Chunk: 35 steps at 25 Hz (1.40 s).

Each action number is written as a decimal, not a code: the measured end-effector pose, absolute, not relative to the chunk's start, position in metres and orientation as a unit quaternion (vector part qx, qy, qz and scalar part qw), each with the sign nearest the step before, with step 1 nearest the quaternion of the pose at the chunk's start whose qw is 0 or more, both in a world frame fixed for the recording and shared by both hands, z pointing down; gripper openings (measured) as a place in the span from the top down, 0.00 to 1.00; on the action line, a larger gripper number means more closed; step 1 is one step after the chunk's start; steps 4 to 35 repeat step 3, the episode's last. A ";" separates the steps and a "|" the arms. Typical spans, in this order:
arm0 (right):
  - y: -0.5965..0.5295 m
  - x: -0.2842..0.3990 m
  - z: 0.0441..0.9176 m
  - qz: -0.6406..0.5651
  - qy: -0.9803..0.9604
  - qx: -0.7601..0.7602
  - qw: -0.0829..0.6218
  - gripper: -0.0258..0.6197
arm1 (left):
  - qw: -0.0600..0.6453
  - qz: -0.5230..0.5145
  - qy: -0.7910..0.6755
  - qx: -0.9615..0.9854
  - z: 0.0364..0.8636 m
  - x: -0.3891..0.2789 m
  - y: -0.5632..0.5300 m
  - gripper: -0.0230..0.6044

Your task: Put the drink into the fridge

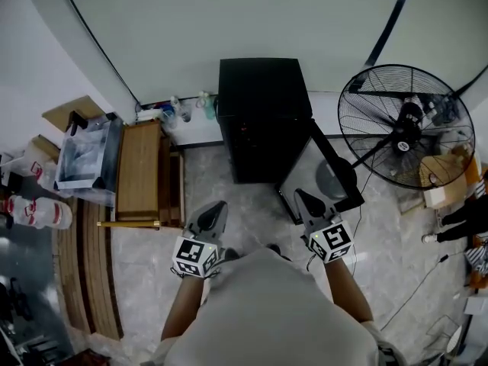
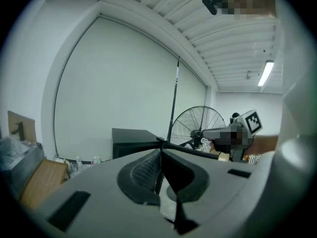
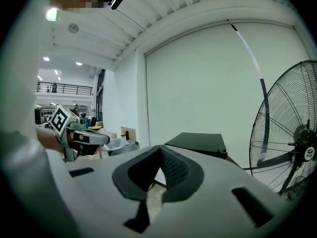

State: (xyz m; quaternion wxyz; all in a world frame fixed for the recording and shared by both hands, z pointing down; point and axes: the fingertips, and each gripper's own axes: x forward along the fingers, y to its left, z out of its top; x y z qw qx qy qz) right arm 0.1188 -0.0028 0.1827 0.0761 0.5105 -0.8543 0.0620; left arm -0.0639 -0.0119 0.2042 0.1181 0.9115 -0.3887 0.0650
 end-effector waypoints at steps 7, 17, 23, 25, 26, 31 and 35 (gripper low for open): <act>-0.004 0.122 0.179 0.060 -0.855 0.509 0.077 0.97 | 0.119 0.063 -0.390 0.911 0.203 -0.061 -0.013 0.95; -0.004 0.122 0.179 0.060 -0.855 0.509 0.077 0.97 | 0.119 0.063 -0.390 0.911 0.203 -0.061 -0.013 0.95; -0.004 0.122 0.179 0.060 -0.855 0.509 0.077 0.97 | 0.119 0.063 -0.390 0.911 0.203 -0.061 -0.013 0.95; -0.004 0.122 0.179 0.060 -0.855 0.509 0.077 0.97 | 0.119 0.063 -0.390 0.911 0.203 -0.061 -0.013 0.95; -0.004 0.122 0.179 0.060 -0.855 0.509 0.077 0.97 | 0.119 0.063 -0.390 0.911 0.203 -0.061 -0.013 0.95; -0.004 0.122 0.179 0.060 -0.855 0.509 0.077 0.97 | 0.119 0.063 -0.390 0.911 0.203 -0.061 -0.013 0.95; -0.004 0.122 0.179 0.060 -0.855 0.509 0.077 0.97 | 0.119 0.063 -0.390 0.911 0.203 -0.061 -0.013 0.95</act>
